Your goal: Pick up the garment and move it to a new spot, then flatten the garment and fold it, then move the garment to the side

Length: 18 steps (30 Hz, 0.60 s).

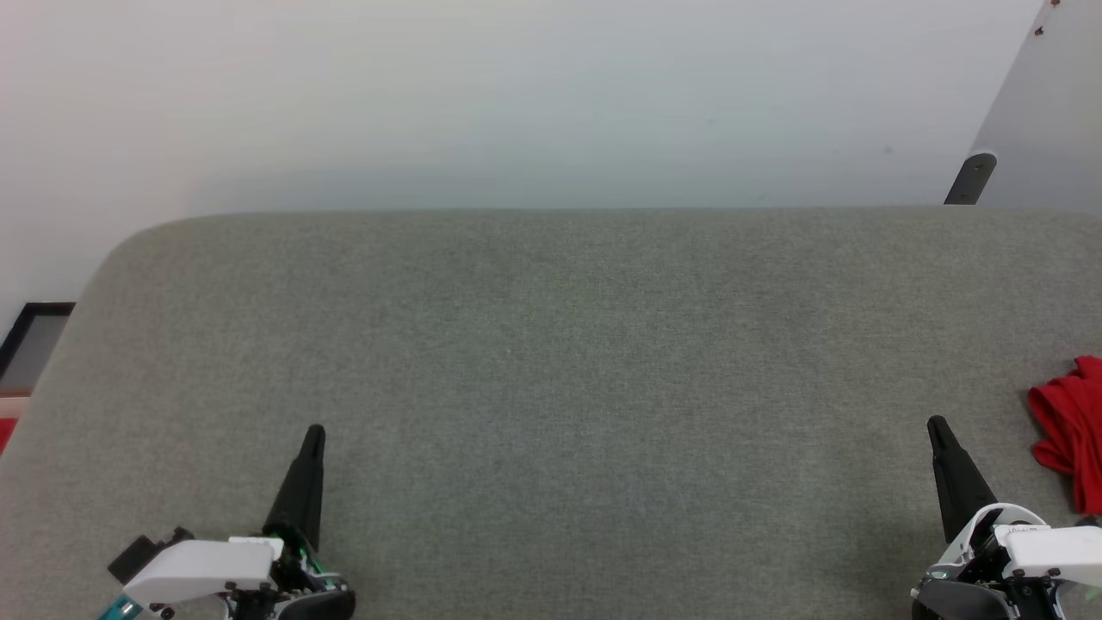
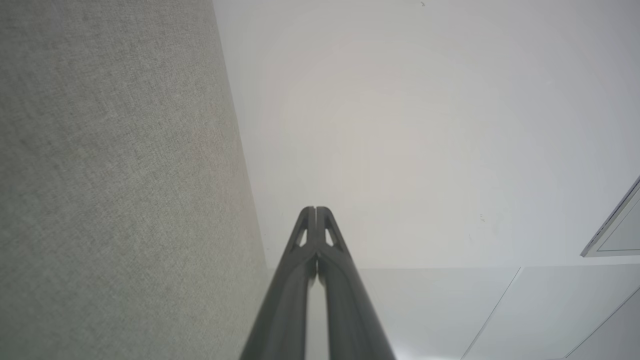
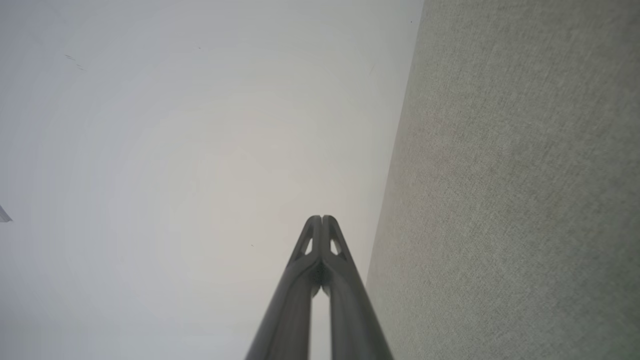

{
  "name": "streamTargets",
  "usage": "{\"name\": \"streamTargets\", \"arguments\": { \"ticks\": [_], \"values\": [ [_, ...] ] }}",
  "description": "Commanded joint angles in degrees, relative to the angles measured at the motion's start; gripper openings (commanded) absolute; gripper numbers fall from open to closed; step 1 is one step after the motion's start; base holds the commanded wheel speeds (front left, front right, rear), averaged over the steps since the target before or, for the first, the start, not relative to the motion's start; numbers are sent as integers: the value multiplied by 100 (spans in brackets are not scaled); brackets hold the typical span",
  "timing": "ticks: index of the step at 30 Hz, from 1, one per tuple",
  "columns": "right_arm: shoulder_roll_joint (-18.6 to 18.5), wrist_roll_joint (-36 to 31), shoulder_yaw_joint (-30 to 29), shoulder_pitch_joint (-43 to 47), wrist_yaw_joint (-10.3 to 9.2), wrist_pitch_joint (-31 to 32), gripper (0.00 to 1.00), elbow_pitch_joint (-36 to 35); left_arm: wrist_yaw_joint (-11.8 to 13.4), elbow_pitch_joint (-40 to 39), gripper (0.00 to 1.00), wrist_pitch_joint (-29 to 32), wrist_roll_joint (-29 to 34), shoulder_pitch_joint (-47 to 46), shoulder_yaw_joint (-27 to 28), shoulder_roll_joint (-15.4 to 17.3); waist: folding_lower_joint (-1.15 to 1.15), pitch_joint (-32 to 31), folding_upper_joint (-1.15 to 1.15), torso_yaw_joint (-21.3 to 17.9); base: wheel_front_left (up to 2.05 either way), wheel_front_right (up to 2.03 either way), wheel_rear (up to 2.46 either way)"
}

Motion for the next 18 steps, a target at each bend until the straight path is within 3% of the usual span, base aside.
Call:
{"name": "streamTargets", "arguments": {
  "ticks": [1,18],
  "values": [
    [22,26,-3,-20,2,7,0,1,-32,7,0,20,-17,-55,14,-5,0,0,0,0,0,0,0],
    [22,27,-2,-19,2,7,0,1,-32,6,0,19,-18,-54,13,-5,0,0,0,0,0,0,0]
  ]
}}
